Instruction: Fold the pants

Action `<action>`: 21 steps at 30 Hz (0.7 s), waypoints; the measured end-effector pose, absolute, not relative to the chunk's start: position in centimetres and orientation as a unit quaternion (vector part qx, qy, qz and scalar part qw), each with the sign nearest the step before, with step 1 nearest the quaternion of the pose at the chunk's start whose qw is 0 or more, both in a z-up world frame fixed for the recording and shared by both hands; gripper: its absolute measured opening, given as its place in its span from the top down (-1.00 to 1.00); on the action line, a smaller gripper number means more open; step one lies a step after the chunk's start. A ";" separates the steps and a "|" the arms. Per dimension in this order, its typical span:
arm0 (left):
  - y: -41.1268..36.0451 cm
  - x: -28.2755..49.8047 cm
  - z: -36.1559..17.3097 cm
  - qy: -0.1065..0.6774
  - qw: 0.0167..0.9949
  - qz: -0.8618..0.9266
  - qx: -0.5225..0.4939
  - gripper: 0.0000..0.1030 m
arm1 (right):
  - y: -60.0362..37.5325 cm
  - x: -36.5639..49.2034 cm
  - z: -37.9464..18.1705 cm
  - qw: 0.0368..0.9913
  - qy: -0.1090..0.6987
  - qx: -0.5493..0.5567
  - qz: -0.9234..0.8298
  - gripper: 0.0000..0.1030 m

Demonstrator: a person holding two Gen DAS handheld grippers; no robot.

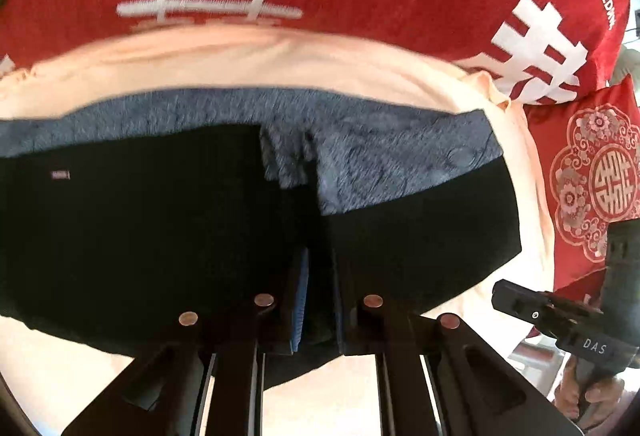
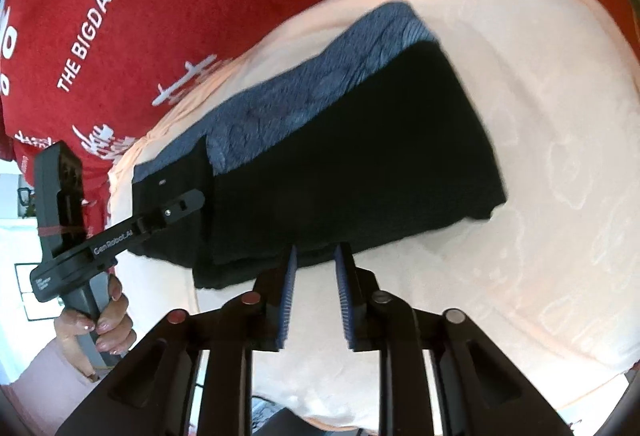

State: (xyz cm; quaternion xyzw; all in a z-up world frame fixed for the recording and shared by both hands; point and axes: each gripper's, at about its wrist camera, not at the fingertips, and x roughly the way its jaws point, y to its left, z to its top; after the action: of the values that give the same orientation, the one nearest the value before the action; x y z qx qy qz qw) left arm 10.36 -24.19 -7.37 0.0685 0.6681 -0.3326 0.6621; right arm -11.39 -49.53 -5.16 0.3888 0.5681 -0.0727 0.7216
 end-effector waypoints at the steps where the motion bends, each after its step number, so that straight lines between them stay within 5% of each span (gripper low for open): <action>1: -24.6 10.4 -7.3 0.665 0.666 -0.330 0.071 0.33 | -49.9 -11.3 -5.0 0.725 0.565 0.386 -0.078 0.29; 3: -25.2 10.5 -7.1 0.653 0.683 -0.320 0.067 -0.49 | -50.7 -11.1 -4.7 0.732 0.559 0.380 -0.088 0.23; 21: -26.4 10.0 -7.7 0.650 0.712 -0.229 0.136 -0.53 | -57.2 -10.9 -5.0 0.740 0.565 0.324 -0.166 0.07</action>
State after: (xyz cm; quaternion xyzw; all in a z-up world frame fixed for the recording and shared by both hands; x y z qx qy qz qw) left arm 9.98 -26.44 -7.71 0.1358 0.6496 -0.2288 0.7122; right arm -10.94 -57.20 -5.04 0.3241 0.5651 -0.1660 0.7403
